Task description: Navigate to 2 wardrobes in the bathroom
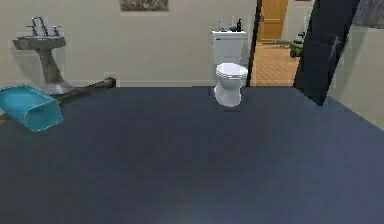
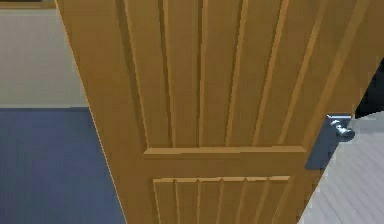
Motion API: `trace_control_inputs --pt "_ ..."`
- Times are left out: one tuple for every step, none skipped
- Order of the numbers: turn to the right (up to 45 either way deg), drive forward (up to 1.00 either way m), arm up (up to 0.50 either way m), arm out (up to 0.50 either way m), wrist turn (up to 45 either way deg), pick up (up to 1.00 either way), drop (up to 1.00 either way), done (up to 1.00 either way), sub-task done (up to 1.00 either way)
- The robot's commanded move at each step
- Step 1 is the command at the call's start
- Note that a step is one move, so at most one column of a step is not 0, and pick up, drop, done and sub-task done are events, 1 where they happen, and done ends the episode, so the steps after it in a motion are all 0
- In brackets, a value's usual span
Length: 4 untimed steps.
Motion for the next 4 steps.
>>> trace_control_inputs --pt "0.0 0.50 0.00 0.00 0.0 0.00 0.00 0.00 0.00" --pt "33.0 0.00 0.00 0.00 0.0 0.00 0.00 0.00 0.00" --pt "0.0 1.00 0.00 0.00 0.0 0.00 0.00 0.00 0.00" --pt "0.0 1.00 0.00 0.00 0.0 0.00 0.00 0.00 0.00"
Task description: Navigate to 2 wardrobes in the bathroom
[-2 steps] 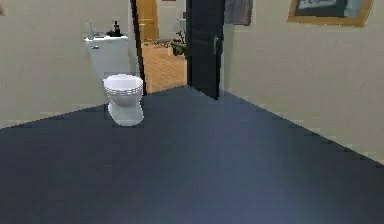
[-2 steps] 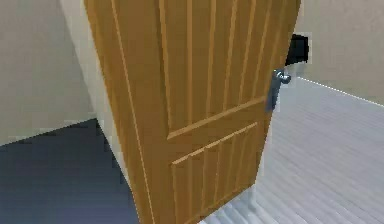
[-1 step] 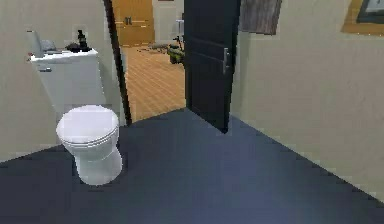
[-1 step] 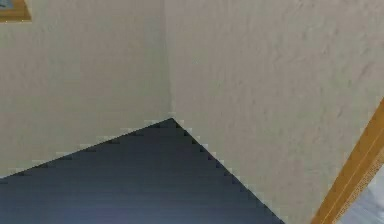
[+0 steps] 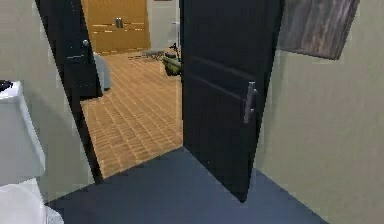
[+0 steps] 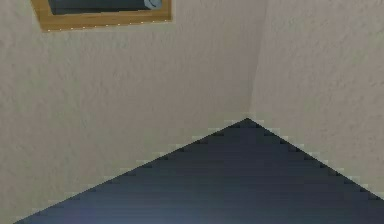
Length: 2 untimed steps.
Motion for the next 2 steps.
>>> trace_control_inputs --pt "9.0 0.00 0.00 0.00 0.0 0.00 0.00 0.00 0.00" --pt "0.0 0.05 0.00 0.00 0.0 0.00 0.00 0.00 0.00"
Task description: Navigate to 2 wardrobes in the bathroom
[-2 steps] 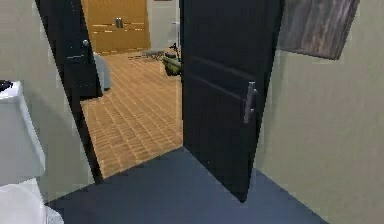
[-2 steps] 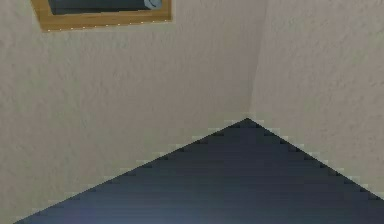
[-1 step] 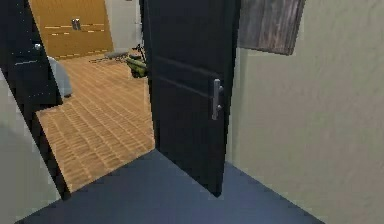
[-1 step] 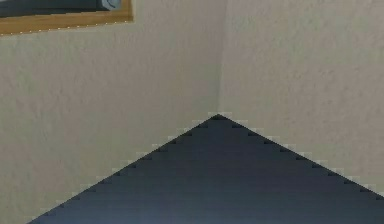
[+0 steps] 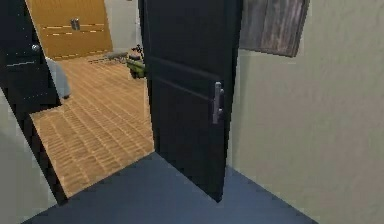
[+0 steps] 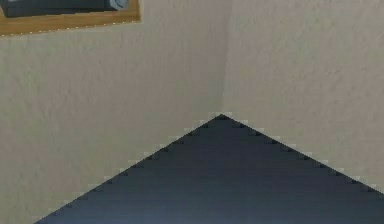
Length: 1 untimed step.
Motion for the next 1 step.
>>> trace_control_inputs --pt "3.0 0.00 0.00 0.00 0.0 0.00 0.00 0.00 0.00"
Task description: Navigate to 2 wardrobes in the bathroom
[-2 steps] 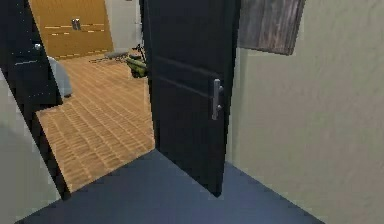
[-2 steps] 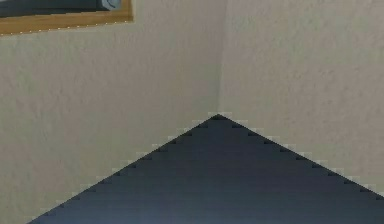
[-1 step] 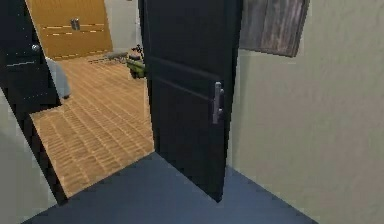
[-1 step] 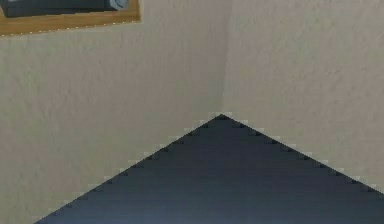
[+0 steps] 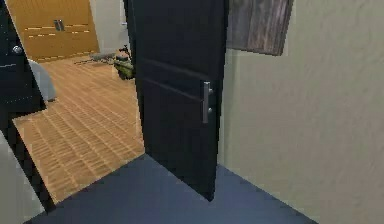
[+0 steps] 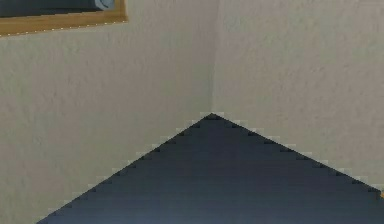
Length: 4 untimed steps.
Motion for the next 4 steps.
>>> trace_control_inputs --pt "0.0 0.45 0.00 0.00 0.0 0.00 0.00 0.00 0.00" --pt "-39.0 0.00 0.00 0.00 0.0 0.00 0.00 0.00 0.00" --pt "0.0 0.30 0.00 0.00 0.0 0.00 0.00 0.00 0.00" --pt "3.0 0.00 0.00 0.00 0.0 0.00 0.00 0.00 0.00"
